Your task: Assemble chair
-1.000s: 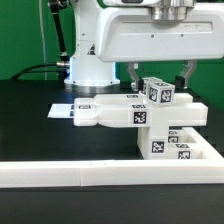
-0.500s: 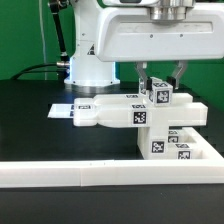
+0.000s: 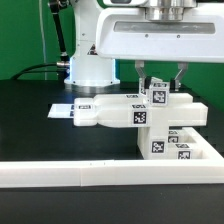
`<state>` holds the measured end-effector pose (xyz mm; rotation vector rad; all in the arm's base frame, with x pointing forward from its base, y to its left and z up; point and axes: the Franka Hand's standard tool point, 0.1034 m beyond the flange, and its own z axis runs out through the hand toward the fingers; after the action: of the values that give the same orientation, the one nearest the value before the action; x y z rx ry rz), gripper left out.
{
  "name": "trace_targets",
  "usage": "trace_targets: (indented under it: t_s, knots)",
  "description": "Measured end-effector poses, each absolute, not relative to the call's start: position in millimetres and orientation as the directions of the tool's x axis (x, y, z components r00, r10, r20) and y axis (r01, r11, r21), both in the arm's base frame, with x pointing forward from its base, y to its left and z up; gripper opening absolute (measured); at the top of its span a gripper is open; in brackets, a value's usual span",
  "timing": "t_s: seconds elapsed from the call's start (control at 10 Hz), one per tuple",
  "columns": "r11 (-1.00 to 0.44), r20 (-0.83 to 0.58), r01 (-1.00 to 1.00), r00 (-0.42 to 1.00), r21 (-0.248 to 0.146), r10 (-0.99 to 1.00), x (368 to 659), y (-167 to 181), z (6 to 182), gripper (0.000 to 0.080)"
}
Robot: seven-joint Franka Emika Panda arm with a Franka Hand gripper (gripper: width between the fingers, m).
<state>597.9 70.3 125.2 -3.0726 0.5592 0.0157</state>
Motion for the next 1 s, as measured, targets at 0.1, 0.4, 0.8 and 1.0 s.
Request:
trace_targets:
  t_s: [0.1,0.4,0.8,1.0]
  knots:
    - [-0.888,-0.011,-0.459,0.888,-0.020,-0.459,598.4,70.7,124.9,0.0286]
    - [-0.715,-0.011,-0.699,0.715,-0.019,-0.699,598.9,71.9,124.7,0.0287]
    - [-0.424,-0.023,-0.905,0.424,-0.018,-0.905,599.0,72.6,124.5,0.0287]
    - [-0.277,-0.035,-0.961,0.277,-0.018,-0.960,599.4,72.5,124.4,0.0287]
